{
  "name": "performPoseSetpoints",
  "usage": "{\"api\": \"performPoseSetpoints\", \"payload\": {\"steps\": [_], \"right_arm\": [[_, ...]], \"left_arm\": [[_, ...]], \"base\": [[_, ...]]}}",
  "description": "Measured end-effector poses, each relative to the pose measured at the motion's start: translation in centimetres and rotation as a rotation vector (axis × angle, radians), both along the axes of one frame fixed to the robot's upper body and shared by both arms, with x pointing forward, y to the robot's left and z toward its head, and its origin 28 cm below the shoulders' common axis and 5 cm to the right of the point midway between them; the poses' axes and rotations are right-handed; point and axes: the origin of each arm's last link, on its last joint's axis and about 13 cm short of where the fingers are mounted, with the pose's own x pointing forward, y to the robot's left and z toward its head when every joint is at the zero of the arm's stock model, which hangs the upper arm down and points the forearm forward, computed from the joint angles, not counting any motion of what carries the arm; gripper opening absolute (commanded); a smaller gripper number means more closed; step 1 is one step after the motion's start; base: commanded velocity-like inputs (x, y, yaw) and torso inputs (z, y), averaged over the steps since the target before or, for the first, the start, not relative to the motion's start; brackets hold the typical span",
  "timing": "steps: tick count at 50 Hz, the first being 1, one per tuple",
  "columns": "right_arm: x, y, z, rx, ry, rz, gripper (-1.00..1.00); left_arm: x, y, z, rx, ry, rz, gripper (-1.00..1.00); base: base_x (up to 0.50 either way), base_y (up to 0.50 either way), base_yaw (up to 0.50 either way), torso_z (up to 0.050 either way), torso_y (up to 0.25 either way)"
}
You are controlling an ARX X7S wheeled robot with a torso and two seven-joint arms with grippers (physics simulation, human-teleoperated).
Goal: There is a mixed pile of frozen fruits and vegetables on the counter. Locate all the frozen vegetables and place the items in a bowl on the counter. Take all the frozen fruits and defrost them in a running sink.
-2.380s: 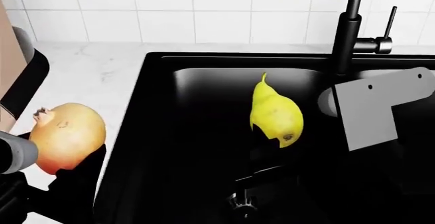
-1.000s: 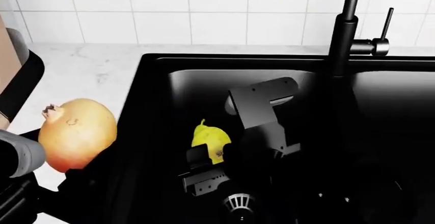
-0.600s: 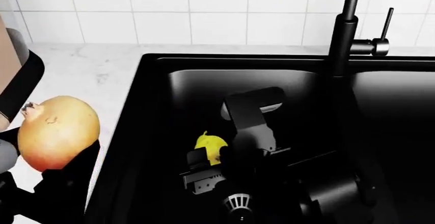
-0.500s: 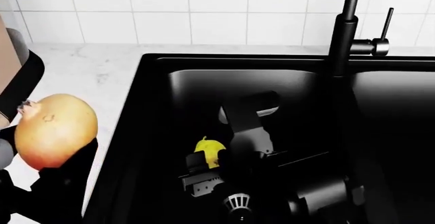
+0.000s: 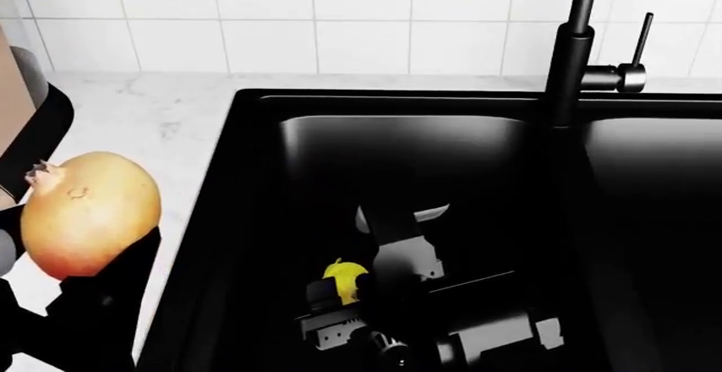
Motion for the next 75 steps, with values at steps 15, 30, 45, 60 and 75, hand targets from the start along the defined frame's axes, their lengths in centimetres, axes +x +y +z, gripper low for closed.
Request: {"api": "performPoseSetpoints", "payload": {"steps": [15, 30, 45, 60, 75], "right_arm": [[-0.2, 0.0, 0.3, 0.0, -0.011, 0.017, 1.0], [-2.0, -1.2, 3.7, 0.05, -0.117, -0.019, 1.0], [-9.3, -5.8, 9.5, 0.138, -0.342, -0.171, 1.0], [-17.6, -10.7, 11.9, 0.137, -0.501, -0.344, 1.0], [-21.3, -12.3, 12.9, 0.095, -0.568, -0.41, 1.0]], "left_arm": [[-0.1, 0.0, -0.1, -0.003, 0.0, -0.002, -1.0], [0.0, -0.2, -0.4, -0.001, 0.005, -0.007, -1.0], [1.4, -1.1, -0.2, 0.012, 0.018, -0.016, -1.0], [3.1, -3.2, 0.6, 0.042, 0.023, -0.06, -1.0], [4.6, -5.7, 1.1, 0.067, 0.043, -0.113, -1.0]], "base": [[0.0, 0.0, 0.0, 0.001, 0.001], [0.0, 0.0, 0.0, 0.0, 0.0], [0.0, 0.0, 0.0, 0.0, 0.001], [0.0, 0.0, 0.0, 0.001, 0.0], [0.0, 0.0, 0.0, 0.0, 0.001]]}}
